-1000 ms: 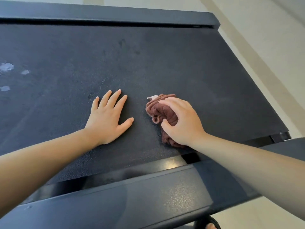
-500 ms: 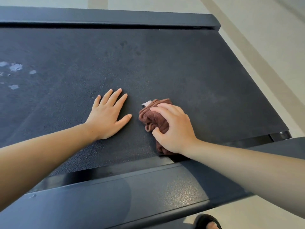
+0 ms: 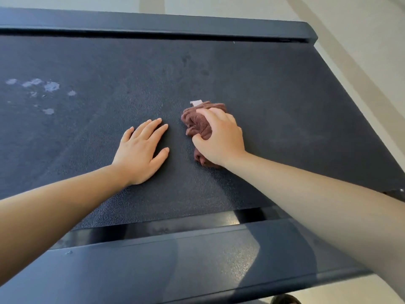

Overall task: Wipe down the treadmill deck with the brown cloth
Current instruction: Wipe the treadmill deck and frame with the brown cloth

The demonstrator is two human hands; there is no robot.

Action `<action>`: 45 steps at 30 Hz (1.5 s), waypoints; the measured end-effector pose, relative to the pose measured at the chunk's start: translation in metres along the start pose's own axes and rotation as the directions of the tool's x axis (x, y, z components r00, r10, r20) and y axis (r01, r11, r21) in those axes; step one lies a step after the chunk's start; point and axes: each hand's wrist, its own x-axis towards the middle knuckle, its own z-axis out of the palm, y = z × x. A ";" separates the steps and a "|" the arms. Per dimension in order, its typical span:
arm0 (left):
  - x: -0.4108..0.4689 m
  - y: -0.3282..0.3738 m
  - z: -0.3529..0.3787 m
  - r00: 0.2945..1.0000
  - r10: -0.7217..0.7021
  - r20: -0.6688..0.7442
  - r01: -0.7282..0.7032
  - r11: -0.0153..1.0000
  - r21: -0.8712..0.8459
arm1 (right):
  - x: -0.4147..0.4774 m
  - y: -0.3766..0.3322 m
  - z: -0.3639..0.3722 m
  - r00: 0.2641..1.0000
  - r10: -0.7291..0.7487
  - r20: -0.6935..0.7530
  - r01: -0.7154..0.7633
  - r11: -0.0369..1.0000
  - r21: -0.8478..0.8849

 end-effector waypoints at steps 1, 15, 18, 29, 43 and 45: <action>0.000 0.000 0.000 1.000 0.000 0.005 0.000 1.000 -0.004 | -0.011 0.002 -0.002 1.000 -0.012 0.011 0.012 1.000 -0.001; 0.071 -0.035 -0.006 0.997 -0.074 0.019 0.074 0.997 -0.034 | 0.048 -0.001 0.013 0.996 0.045 -0.074 -0.046 0.999 -0.015; 0.111 -0.045 -0.006 0.996 -0.082 0.021 0.082 0.997 -0.004 | 0.092 0.000 0.020 0.985 0.112 -0.129 -0.111 0.994 0.016; 0.230 -0.074 0.004 0.990 -0.117 -0.077 0.120 0.992 0.036 | 0.266 0.026 0.032 0.950 0.216 -0.225 -0.209 0.976 0.054; 0.231 -0.072 0.002 0.986 -0.131 -0.102 0.131 0.991 -0.001 | 0.226 0.008 0.024 0.988 0.136 -0.074 -0.139 0.990 -0.031; 0.225 -0.068 0.000 0.982 -0.138 -0.128 0.136 0.990 -0.021 | 0.188 0.002 0.025 0.992 0.100 -0.079 -0.103 0.994 -0.037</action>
